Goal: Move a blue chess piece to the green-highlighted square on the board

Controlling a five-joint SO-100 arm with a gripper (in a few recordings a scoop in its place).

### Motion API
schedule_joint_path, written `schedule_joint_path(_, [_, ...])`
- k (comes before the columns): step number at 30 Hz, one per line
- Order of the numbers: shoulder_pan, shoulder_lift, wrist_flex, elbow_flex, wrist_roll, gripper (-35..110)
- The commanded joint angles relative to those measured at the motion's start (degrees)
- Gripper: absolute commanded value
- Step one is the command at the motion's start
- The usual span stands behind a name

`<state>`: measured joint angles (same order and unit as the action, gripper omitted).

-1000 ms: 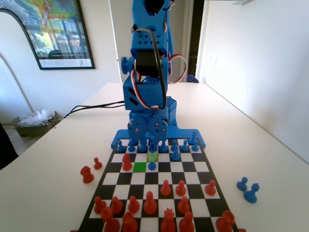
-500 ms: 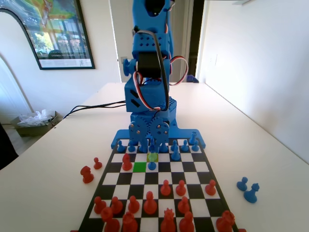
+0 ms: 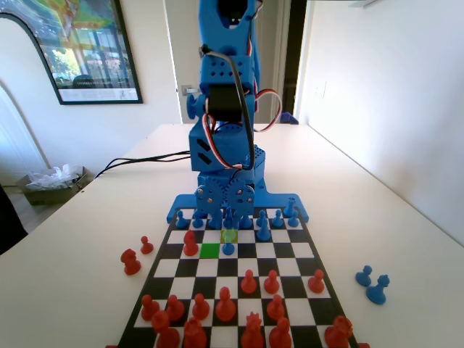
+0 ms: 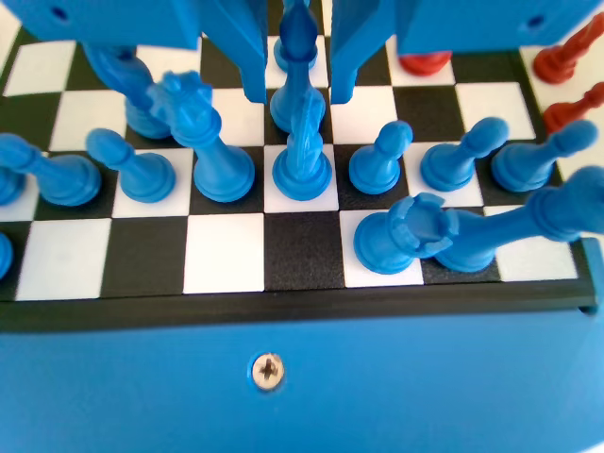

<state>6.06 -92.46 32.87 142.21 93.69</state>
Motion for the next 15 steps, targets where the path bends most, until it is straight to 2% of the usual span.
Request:
schedule_joint_path(1, [0.4,-1.1,0.2,-0.7,0.3,8])
schedule_joint_path(15, [1.1,-1.2,0.3,-2.3,0.4,4])
